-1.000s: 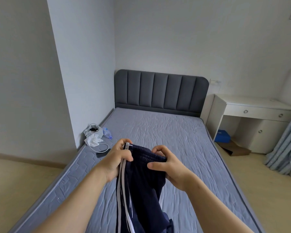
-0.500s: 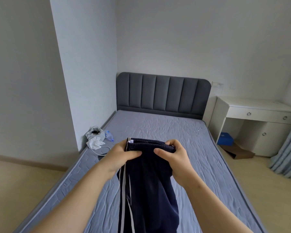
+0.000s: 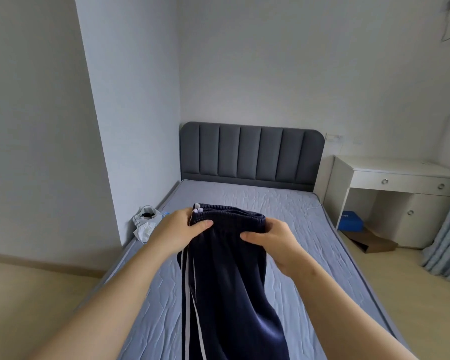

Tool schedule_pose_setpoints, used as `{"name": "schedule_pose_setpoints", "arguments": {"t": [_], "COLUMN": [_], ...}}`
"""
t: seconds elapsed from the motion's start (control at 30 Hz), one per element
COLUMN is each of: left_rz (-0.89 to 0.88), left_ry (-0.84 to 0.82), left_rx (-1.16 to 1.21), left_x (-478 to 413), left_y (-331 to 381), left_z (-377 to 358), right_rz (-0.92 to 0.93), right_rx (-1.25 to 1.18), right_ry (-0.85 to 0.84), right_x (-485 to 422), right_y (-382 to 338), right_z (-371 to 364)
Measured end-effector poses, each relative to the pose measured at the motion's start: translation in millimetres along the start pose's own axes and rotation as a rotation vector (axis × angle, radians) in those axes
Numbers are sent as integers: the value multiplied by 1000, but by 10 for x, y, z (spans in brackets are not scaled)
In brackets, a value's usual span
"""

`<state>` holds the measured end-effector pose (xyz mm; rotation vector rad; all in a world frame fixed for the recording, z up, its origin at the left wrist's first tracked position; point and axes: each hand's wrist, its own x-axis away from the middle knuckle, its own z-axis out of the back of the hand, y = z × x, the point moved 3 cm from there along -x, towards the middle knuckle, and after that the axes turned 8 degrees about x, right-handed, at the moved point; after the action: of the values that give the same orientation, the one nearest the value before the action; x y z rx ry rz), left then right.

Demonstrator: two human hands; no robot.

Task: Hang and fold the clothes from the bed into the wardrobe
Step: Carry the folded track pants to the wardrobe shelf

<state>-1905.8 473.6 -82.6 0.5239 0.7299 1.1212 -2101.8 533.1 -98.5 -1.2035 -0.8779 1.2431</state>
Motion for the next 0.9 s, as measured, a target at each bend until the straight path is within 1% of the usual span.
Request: {"name": "schedule_pose_setpoints", "arguments": {"t": [0.03, 0.1, 0.17, 0.23, 0.27, 0.3, 0.33, 0.4, 0.43, 0.47, 0.5, 0.57, 0.6, 0.63, 0.67, 0.73, 0.77, 0.8, 0.83, 0.9], "left_rz": [-4, -30, -55, -74, -77, -72, -58, -35, -44, -73, -126, -245, -277, -281, -267, -238, -232, -230, -227, -228], "left_ry": [-17, -25, 60, 184, 222, 235, 221, 151, 131, 142, 194, 333, 355, 322, 250, 115, 95, 109, 142, 232], "left_rx": [-17, 22, 74, 95, 151, 259, 403, 636, 683, 685, 622, 413, 360, 360, 389, 426, 440, 454, 450, 361], "left_x": [-38, -149, -286, -400, -445, -489, -524, -579, -591, -607, -616, -609, -608, -608, -604, -586, -567, -543, -513, -453], "left_y": [42, 184, 385, 618, 731, 839, 950, 1151, 1238, 1305, 1357, 1447, 1472, 1480, 1477, 1449, 1434, 1423, 1417, 1433], "left_z": [24, 103, 251, 439, 525, 603, 676, 848, 948, 1055, 1175, 1408, 1493, 1550, 1585, 1633, 1665, 1701, 1738, 1792], "right_rz": [12, 50, 93, 157, 197, 232, 261, 304, 316, 325, 338, 379, 389, 380, 357, 321, 319, 332, 362, 447], "right_rx": [100, 268, 422, 543, 584, 580, 507, 267, 191, 163, 156, 199, 228, 242, 230, 137, 86, 48, 36, 62], "right_ry": [40, 178, 310, 393, 416, 416, 395, 334, 329, 348, 375, 435, 443, 426, 380, 213, 127, 69, 58, 157], "right_x": [-34, -123, -203, -291, -336, -375, -418, -480, -501, -521, -534, -539, -535, -525, -509, -470, -442, -413, -389, -354], "right_y": [-52, -233, -501, -798, -961, -1134, -1297, -1606, -1744, -1865, -1979, -2182, -2256, -2304, -2327, -2324, -2323, -2330, -2344, -2390], "right_z": [34, 106, 142, 159, 167, 174, 183, 203, 227, 260, 297, 371, 399, 414, 421, 404, 389, 371, 361, 358]}}
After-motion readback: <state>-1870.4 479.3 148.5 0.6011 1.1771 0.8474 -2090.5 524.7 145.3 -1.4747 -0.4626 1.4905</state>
